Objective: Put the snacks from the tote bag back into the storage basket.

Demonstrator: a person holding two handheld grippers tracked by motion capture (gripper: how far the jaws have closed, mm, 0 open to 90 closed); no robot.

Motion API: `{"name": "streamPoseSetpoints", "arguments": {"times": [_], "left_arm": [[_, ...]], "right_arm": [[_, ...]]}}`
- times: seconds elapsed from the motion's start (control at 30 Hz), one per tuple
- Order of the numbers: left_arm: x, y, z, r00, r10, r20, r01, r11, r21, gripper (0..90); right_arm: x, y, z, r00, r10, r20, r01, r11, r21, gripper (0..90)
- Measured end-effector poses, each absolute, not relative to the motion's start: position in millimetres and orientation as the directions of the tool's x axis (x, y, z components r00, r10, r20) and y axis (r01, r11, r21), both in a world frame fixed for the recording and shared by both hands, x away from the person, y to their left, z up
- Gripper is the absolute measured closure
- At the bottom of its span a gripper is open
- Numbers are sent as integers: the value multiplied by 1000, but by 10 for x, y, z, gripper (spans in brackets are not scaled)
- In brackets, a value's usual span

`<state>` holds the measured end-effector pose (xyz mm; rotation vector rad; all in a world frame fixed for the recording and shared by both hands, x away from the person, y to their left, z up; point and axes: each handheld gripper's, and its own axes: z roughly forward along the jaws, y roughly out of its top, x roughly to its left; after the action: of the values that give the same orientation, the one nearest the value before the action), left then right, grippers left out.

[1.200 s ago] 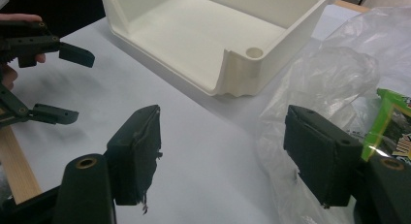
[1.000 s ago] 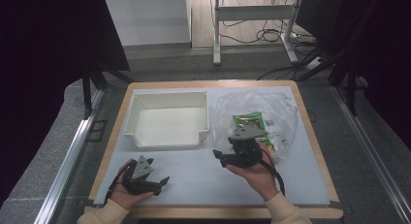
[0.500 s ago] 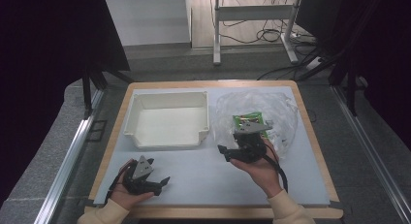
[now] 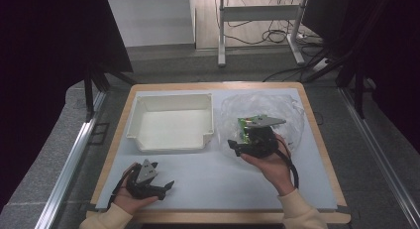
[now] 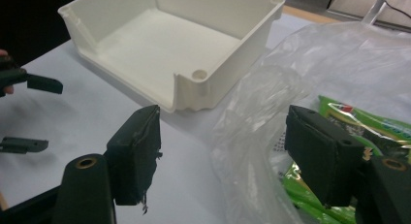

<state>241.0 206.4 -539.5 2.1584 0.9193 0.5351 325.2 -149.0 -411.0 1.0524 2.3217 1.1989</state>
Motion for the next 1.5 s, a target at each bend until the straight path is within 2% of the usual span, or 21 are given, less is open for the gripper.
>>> {"name": "streamPoseSetpoints", "arguments": {"times": [0.9, 1.5], "left_arm": [[2412, 2069, -5395, 663, 743, 89, 449, -490, 747, 127], [2410, 2071, -5394, 664, 742, 89, 450, -492, 745, 127]], "right_arm": [[3571, -1707, -3928, -608, 792, 56, 488, 317, 813, 301], [3858, -1951, -4021, -539, 839, 73, 540, 278, 795, 303]]}}
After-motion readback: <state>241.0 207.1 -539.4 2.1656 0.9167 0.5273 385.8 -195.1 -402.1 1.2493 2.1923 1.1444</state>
